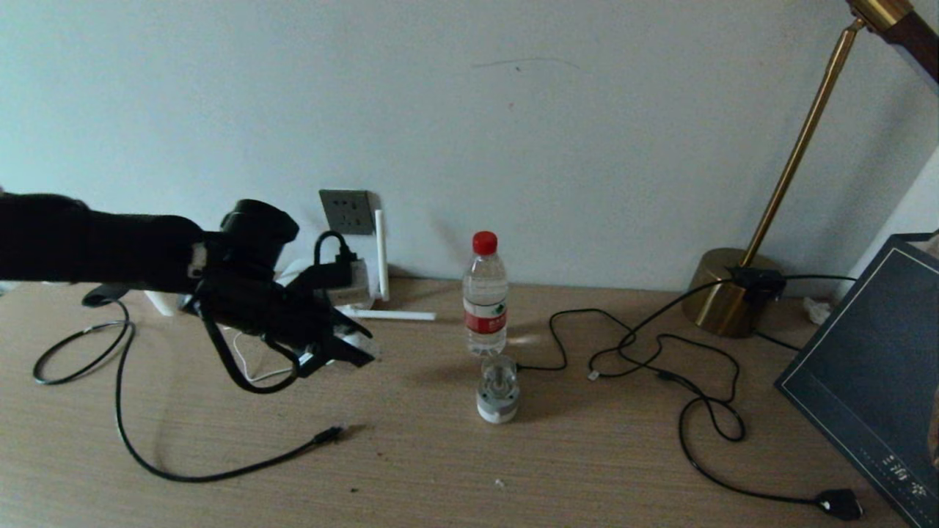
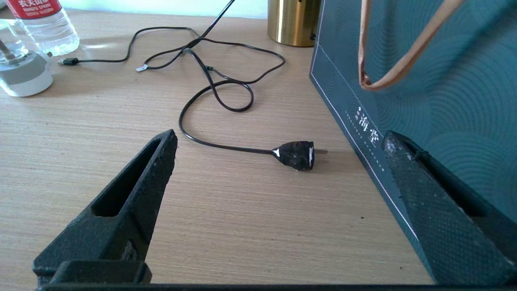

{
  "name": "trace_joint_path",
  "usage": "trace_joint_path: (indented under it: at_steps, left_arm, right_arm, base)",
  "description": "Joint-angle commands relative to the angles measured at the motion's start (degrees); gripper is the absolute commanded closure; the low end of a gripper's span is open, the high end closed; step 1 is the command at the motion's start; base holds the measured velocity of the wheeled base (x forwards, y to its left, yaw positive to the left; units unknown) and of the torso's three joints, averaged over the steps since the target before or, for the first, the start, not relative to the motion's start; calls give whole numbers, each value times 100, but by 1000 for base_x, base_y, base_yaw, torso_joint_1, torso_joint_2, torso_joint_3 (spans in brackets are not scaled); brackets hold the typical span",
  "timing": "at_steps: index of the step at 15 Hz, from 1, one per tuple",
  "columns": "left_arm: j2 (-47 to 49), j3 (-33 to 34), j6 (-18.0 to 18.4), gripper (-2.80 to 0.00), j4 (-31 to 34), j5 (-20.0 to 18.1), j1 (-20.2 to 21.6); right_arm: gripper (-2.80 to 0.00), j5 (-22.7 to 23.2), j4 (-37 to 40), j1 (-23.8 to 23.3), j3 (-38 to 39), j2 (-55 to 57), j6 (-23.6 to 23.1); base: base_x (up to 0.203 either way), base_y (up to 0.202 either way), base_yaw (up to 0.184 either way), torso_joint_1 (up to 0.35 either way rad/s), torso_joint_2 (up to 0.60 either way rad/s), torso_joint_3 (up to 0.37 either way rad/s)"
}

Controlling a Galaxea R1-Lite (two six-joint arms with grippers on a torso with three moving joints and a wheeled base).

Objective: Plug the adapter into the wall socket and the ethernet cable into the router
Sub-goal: Pick up plug, then align plug and socket

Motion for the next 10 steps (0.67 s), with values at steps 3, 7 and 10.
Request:
trace_joint_path:
  at_steps: [3, 7, 10]
  left_arm:
    - [-670, 320, -819, 0, -703, -309, 562]
    - [-862, 1798, -2062, 0, -3867, -636, 1088]
    - [-693, 2929, -3867, 0, -6965, -371, 1142]
  right_arm:
    - [-280, -2, -1, 2, 0, -2, 0]
    - [-280, -2, -1, -6, 0, -2, 0]
    - [-280, -2, -1, 2, 0, -2, 0]
  base:
    - [0, 0, 0, 0, 0, 0]
    - [0, 0, 0, 0, 0, 0]
    - [0, 0, 0, 0, 0, 0]
